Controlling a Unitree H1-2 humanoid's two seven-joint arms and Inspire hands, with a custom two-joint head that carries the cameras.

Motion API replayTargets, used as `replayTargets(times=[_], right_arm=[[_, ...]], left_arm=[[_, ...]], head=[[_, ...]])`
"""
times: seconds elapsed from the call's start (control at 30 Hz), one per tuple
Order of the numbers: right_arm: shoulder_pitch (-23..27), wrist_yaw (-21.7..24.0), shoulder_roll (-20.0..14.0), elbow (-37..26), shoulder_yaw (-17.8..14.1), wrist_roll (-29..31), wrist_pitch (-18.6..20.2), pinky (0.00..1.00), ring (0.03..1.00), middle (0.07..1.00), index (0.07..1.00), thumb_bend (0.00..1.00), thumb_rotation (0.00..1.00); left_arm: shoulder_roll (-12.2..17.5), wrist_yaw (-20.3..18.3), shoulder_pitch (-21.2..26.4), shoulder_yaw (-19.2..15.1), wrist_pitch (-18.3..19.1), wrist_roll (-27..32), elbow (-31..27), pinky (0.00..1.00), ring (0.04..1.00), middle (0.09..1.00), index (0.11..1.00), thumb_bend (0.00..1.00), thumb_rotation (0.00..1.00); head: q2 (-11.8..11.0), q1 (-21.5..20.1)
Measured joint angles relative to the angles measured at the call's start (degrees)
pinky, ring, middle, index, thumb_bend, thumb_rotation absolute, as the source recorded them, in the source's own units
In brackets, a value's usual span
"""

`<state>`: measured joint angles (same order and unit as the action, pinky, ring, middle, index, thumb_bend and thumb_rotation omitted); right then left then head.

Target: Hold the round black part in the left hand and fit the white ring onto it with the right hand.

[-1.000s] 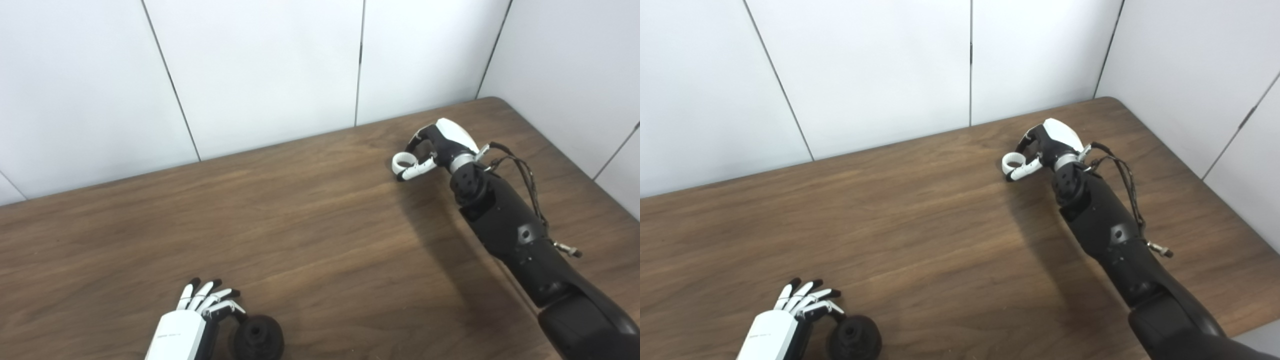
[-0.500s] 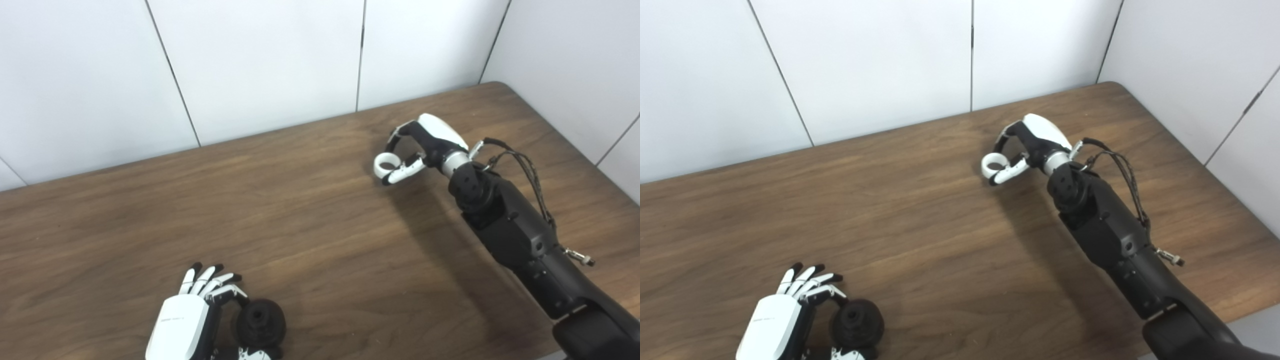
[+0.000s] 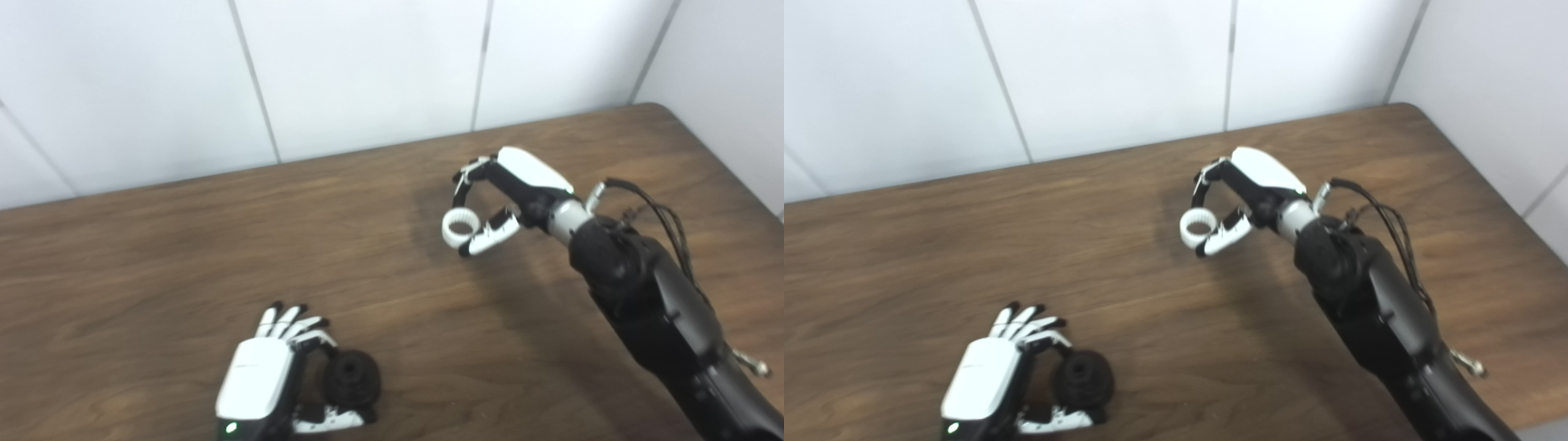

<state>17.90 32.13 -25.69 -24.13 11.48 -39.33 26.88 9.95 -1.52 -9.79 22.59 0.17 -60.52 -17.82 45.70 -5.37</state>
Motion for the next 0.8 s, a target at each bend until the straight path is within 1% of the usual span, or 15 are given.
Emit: replayTargets(times=[0.07, 0.13, 0.2, 0.33, 0.37, 0.53, 0.6, 0.7, 0.73, 0.8], right_arm=[[-0.6, 2.7, 0.9, -2.7, -0.1, -0.8, 0.1, 1.0, 0.92, 0.822, 0.484, 0.52, 0.14], [-1.0, 5.0, 2.3, -5.5, 0.0, -1.8, 0.0, 1.0, 0.923, 0.823, 0.484, 0.52, 0.14], [-1.3, 6.7, 3.6, -7.0, 0.1, -2.3, 0.0, 1.0, 0.924, 0.823, 0.483, 0.52, 0.14], [-2.5, 7.5, 5.1, -9.1, 0.7, -1.7, 0.0, 1.0, 0.935, 0.825, 0.483, 0.52, 0.13], [-2.8, 7.8, 5.2, -9.8, 1.2, -1.6, 0.0, 1.0, 0.937, 0.826, 0.483, 0.52, 0.13], [-3.4, 8.7, 6.4, -11.8, 4.0, -2.3, 0.0, 1.0, 0.942, 0.834, 0.483, 0.52, 0.13], [-3.5, 8.9, 7.5, -12.0, 4.8, -2.6, 0.0, 1.0, 0.944, 0.836, 0.484, 0.52, 0.13], [-3.7, 9.1, 8.3, -12.1, 6.0, -2.9, 0.0, 1.0, 0.949, 0.831, 0.483, 0.52, 0.13], [-3.9, 9.1, 8.5, -12.2, 6.4, -2.9, 0.0, 1.0, 0.952, 0.83, 0.483, 0.52, 0.13], [-4.3, 9.1, 8.9, -12.4, 7.4, -3.3, 0.0, 1.0, 0.957, 0.831, 0.483, 0.52, 0.13]], left_arm=[[-0.6, 0.0, -0.1, 0.3, 0.4, -0.5, 0.0, 1.0, 0.917, 0.793, 0.484, 0.52, 0.05], [-0.9, 0.0, 0.0, 0.7, 0.8, -0.8, 0.0, 1.0, 0.918, 0.794, 0.484, 0.52, 0.05], [-1.2, 0.0, 0.1, 1.1, 1.2, -1.2, 0.0, 1.0, 0.92, 0.794, 0.484, 0.52, 0.05], [-1.7, -0.1, 0.1, 1.5, 1.6, -2.4, 0.0, 1.0, 0.926, 0.798, 0.484, 0.52, 0.05], [-1.8, -0.1, 0.2, 1.6, 1.7, -2.6, 0.0, 1.0, 0.926, 0.798, 0.484, 0.52, 0.05], [-2.0, -0.6, 0.5, 1.9, 1.7, -2.9, 0.1, 1.0, 0.932, 0.8, 0.484, 0.52, 0.05], [-2.1, -0.8, 0.7, 1.9, 1.7, -2.9, 0.1, 1.0, 0.933, 0.801, 0.484, 0.52, 0.05], [-2.2, -1.0, 0.7, 2.0, 1.7, -3.0, 0.1, 1.0, 0.934, 0.8, 0.484, 0.52, 0.05], [-2.2, -1.0, 0.7, 2.0, 1.7, -3.0, 0.1, 1.0, 0.934, 0.8, 0.484, 0.52, 0.05], [-2.3, -1.2, 0.8, 2.0, 1.8, -3.0, 0.1, 1.0, 0.933, 0.8, 0.484, 0.52, 0.05]], head=[[0.6, 1.8], [1.1, 2.6], [1.2, 3.0], [2.3, 3.8], [2.9, 4.0], [3.6, 4.3], [3.8, 4.5], [4.4, 4.7], [5.0, 5.0], [5.1, 4.9]])
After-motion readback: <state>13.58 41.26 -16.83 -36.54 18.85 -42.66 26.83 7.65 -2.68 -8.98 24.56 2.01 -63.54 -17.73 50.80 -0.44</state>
